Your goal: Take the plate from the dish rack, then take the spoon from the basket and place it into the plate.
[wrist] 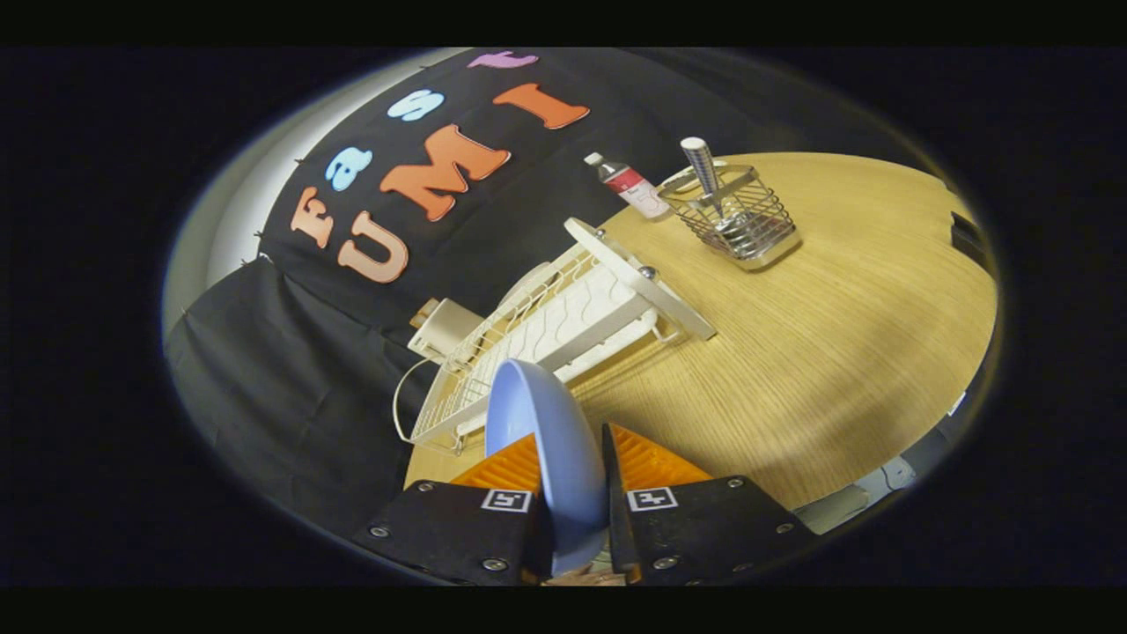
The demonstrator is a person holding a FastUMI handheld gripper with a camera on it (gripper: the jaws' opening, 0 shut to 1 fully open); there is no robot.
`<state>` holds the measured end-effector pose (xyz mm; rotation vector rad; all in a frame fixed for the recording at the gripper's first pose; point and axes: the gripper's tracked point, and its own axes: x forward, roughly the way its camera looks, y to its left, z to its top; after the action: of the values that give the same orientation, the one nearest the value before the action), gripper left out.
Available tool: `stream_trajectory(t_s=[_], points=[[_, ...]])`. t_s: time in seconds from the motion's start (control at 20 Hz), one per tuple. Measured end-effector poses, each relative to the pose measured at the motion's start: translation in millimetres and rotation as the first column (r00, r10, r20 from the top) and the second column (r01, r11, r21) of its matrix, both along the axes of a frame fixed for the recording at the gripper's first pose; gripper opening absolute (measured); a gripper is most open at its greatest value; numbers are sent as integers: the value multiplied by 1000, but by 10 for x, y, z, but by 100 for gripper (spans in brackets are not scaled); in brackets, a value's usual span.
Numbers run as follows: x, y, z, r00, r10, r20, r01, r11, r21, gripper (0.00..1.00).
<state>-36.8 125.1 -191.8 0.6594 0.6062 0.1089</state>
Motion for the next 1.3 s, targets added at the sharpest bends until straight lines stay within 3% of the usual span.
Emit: stream_trajectory(t_s=[0.5,0.85,1.05,1.15,1.3], points=[[12,65,-124,998,23,-59,-21,999,40,26],[87,-223,-113,999,-31,-37,27,995,-97,33],[100,-428,-5,999,-40,12,42,978,-203,46],[134,-617,81,997,-56,51,69,952,-297,57],[196,-888,302,990,-67,125,115,898,-424,82]])
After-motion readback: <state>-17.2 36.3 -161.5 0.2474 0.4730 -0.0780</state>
